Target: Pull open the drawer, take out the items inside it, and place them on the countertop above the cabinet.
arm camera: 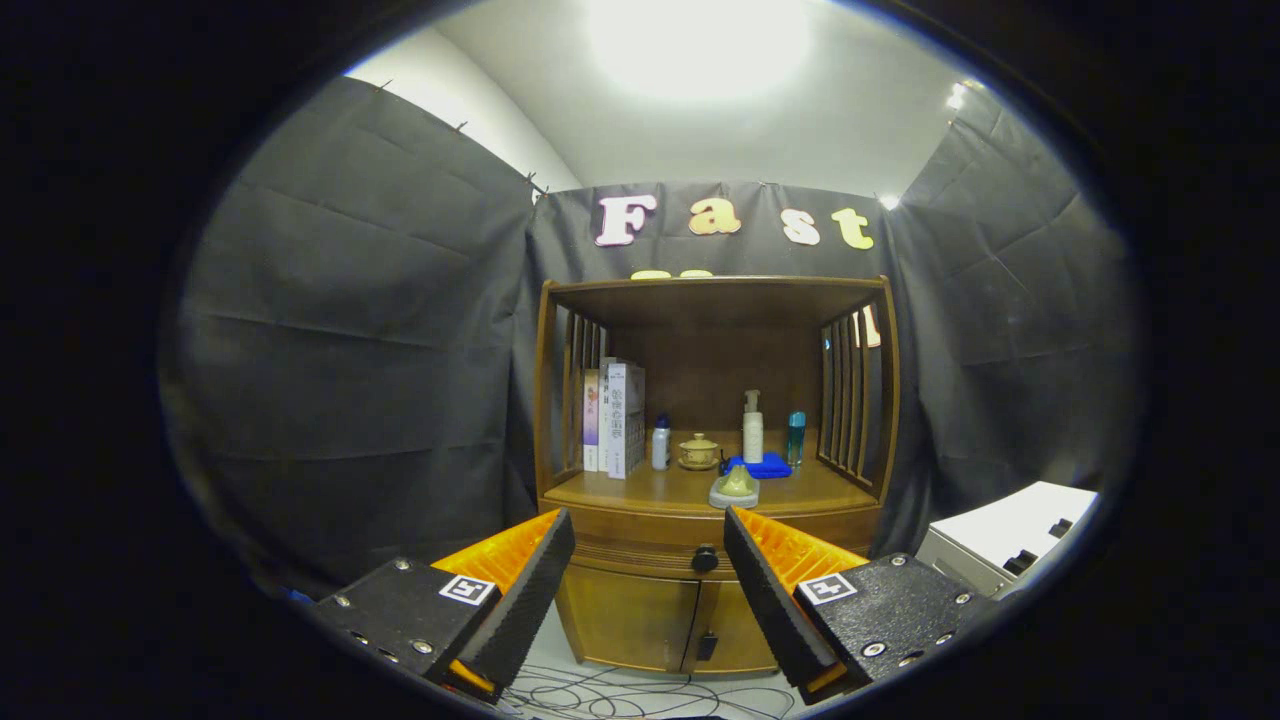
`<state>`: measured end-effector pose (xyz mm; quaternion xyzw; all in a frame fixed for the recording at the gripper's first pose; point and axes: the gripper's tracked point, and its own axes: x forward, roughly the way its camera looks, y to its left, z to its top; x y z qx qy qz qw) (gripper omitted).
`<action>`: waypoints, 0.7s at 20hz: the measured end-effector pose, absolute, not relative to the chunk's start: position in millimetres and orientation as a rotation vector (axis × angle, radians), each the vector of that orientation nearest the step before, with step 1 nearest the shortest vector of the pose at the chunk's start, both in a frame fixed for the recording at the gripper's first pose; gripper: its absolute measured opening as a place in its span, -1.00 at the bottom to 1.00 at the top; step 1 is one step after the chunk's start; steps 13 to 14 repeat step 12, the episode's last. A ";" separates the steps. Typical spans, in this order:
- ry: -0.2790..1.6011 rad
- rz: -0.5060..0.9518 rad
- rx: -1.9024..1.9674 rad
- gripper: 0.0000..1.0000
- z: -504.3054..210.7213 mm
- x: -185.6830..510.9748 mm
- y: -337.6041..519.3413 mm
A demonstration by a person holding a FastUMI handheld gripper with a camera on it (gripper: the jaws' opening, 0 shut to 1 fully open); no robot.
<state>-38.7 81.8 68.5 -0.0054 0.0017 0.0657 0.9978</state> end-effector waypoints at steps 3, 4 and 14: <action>-0.002 0.136 0.017 0.89 75.6 -45.9 81.9; -0.009 0.133 0.017 0.89 79.2 -47.7 79.4; -0.026 0.117 -0.029 0.89 87.0 -54.9 71.2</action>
